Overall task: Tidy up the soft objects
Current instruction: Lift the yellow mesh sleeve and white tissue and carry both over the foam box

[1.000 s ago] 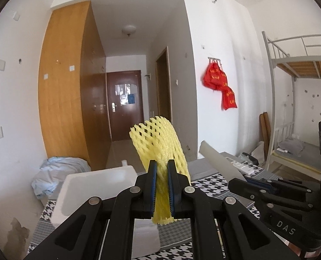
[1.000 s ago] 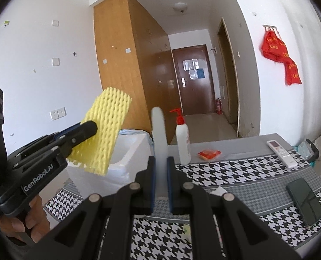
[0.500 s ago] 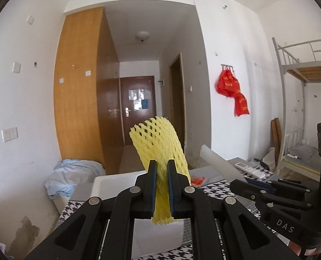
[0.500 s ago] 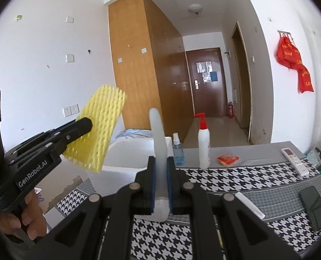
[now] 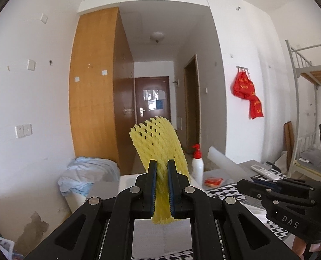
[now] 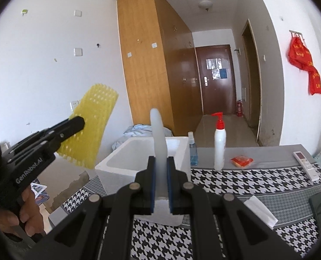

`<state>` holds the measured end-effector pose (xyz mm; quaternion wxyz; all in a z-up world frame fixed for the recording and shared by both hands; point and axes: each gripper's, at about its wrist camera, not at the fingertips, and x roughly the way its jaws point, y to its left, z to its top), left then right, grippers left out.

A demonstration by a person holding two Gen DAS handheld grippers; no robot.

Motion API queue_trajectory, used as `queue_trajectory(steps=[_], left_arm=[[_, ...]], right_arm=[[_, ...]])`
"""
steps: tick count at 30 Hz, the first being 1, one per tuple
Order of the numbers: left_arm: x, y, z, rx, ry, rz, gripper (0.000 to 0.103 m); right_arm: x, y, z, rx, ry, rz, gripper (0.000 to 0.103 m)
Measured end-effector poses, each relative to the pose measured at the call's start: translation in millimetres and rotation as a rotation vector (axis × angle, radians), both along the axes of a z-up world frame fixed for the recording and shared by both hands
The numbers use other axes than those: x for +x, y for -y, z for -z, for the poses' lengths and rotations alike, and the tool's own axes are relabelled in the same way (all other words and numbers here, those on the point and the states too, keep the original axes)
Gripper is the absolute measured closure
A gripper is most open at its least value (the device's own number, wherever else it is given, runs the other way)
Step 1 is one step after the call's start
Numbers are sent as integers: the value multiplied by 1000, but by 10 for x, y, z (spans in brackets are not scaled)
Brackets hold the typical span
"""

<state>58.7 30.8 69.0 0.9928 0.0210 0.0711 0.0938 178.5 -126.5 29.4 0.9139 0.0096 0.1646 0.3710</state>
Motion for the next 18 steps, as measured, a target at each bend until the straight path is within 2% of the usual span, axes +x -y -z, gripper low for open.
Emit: queue_trajectory(steps=[18], left_arm=[[-8,-571,62,-34,-17,-113,93]], right_arm=[[142,-586,-54,-79,11,-71,91]])
